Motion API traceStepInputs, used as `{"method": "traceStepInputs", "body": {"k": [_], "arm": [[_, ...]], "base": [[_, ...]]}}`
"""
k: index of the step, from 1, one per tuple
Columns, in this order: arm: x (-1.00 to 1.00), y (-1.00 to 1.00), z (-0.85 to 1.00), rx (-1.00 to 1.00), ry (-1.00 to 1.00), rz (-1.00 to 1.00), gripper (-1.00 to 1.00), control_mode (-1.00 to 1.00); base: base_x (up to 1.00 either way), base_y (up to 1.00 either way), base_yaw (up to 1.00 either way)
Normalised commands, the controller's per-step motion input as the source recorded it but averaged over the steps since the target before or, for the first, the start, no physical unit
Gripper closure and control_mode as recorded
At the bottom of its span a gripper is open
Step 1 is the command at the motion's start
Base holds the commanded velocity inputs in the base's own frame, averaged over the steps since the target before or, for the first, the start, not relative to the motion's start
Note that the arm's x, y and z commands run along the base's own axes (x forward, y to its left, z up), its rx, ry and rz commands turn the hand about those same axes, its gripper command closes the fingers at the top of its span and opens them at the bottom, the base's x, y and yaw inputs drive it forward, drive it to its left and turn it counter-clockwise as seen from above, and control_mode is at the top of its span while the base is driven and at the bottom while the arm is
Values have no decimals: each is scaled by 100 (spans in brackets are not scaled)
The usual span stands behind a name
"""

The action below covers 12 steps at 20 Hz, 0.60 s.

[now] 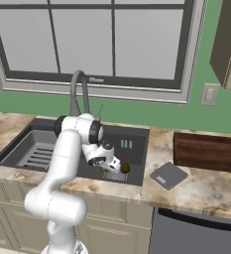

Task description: Pick up all produce items and place them in the sink. Turn on the sink faucet to wash them. Then turn the sink off and put them in the tray.

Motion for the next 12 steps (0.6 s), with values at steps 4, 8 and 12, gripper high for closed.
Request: {"method": "traceStepInputs", "body": {"k": [4, 8, 12], "arm": [[-42, -5, 82, 0, -18, 0, 100, -100], [-47, -30, 100, 0, -23, 0, 100, -100], [-36, -69, 94, 0, -8, 0, 100, -100]], "base": [[0, 0, 0], [0, 0, 0], [0, 0, 0]]}}
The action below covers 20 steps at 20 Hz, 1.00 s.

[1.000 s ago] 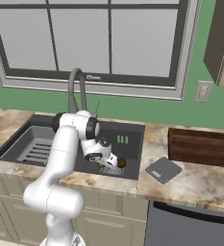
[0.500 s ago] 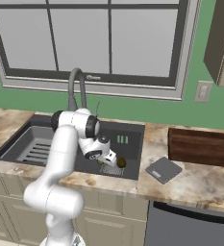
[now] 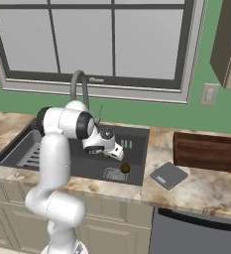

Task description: Pick up all produce items and place them in the sink. Turn on the sink faucet to wash them. Then turn the sink off and put them in the tray.

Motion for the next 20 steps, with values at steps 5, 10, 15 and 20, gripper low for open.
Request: {"method": "traceStepInputs", "body": {"k": [5, 10, 15, 20], "arm": [[-44, -73, 98, 0, -8, 0, 100, -100], [-37, -51, 100, 0, -15, 0, 100, -100], [-16, -44, 100, -1, -8, -3, 100, -100], [0, -41, 100, -2, 4, -9, 100, -100]], "base": [[0, 0, 0], [0, 0, 0], [0, 0, 0], [0, 0, 0]]}}
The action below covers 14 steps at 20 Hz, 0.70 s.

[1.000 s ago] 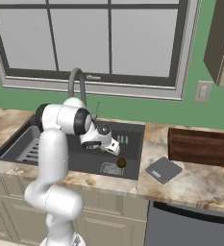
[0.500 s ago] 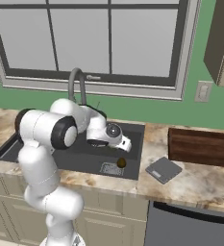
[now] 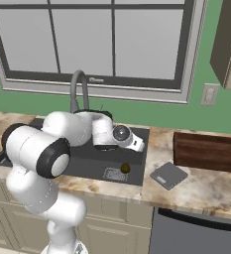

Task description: Pick up all produce items and place them in the sink. Turn on the sink faucet to wash them. Then turn the sink off and put them in the tray.

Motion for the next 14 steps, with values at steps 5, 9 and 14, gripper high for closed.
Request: {"method": "traceStepInputs", "body": {"k": [5, 9, 14], "arm": [[0, -27, 100, 0, 26, -13, 100, -100], [0, -32, 100, 0, 38, -16, 100, -100], [0, -29, 100, 3, 40, -16, 100, -100]], "base": [[0, 0, 0], [0, 0, 0], [0, 0, 0]]}}
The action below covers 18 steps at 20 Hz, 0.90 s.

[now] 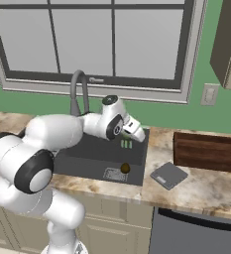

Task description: Pick up all produce items and place them in the sink. Turn on the sink faucet to wash them. Then turn the sink off and put them in the tray.

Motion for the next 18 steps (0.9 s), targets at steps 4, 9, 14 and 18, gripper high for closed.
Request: {"method": "traceStepInputs", "body": {"k": [4, 9, 14, 18], "arm": [[0, -26, 100, 8, 34, -13, 100, -100], [0, -56, 90, 12, 29, -13, 100, -100], [0, -84, 24, 4, 7, -7, 100, -100], [0, -85, -11, 0, -8, 0, 100, -100]], "base": [[0, 0, 0], [0, 0, 0], [0, 0, 0], [0, 0, 0]]}}
